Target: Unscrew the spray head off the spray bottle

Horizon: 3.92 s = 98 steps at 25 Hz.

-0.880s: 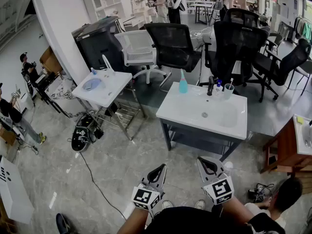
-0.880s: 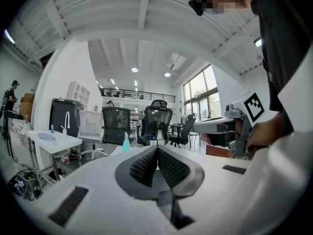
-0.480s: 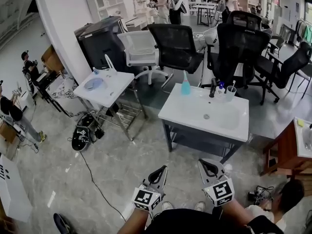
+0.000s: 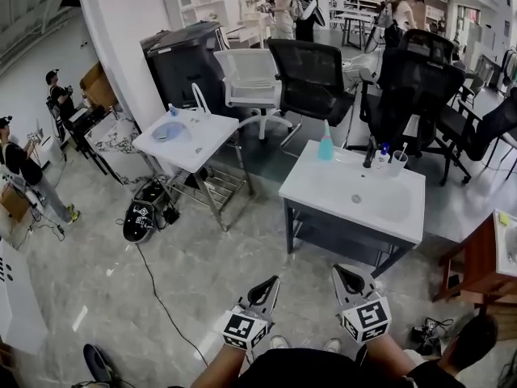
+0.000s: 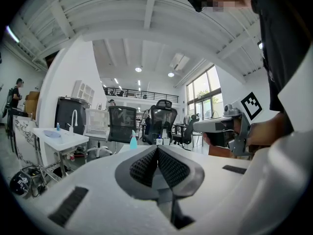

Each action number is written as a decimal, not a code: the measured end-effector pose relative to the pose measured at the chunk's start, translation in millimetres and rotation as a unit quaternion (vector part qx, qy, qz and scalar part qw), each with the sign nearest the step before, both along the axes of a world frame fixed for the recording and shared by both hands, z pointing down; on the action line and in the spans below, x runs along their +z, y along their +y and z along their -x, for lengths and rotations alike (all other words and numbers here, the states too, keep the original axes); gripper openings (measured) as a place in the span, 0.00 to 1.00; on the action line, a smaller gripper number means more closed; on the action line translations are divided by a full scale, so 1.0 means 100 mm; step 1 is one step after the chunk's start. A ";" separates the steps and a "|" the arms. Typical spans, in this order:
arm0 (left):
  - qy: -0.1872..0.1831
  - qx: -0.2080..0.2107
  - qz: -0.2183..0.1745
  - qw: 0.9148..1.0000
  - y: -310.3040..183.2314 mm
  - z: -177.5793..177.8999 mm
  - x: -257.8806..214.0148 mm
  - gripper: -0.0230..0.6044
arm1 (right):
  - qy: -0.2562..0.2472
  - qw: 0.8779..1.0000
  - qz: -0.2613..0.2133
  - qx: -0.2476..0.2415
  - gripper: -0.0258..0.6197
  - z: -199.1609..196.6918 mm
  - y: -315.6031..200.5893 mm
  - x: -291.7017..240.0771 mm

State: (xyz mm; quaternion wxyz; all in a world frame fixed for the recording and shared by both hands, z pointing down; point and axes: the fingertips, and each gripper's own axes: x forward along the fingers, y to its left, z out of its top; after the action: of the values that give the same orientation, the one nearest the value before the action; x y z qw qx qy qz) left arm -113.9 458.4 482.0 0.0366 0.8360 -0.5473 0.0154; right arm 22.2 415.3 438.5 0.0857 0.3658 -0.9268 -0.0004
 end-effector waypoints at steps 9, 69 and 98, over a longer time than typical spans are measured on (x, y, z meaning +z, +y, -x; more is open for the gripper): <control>0.002 -0.016 0.003 1.000 -0.04 0.54 0.07 0.06 | 0.005 1.000 -0.022 0.010 0.05 0.41 -0.09 -0.07; -0.018 0.057 0.059 0.996 -4.98 0.11 0.43 0.06 | -0.007 0.997 0.030 0.076 0.05 -0.07 -4.60 0.38; -0.079 0.196 0.047 0.976 -6.35 -0.01 0.83 0.17 | 0.033 0.973 0.077 0.214 0.05 0.19 -5.66 0.76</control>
State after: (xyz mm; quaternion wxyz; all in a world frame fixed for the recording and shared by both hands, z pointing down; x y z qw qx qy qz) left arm -112.7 -176.8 565.4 0.0290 0.9203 -0.3731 0.1141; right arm 3.7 -150.8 514.9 0.1427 0.5474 -0.8210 0.0775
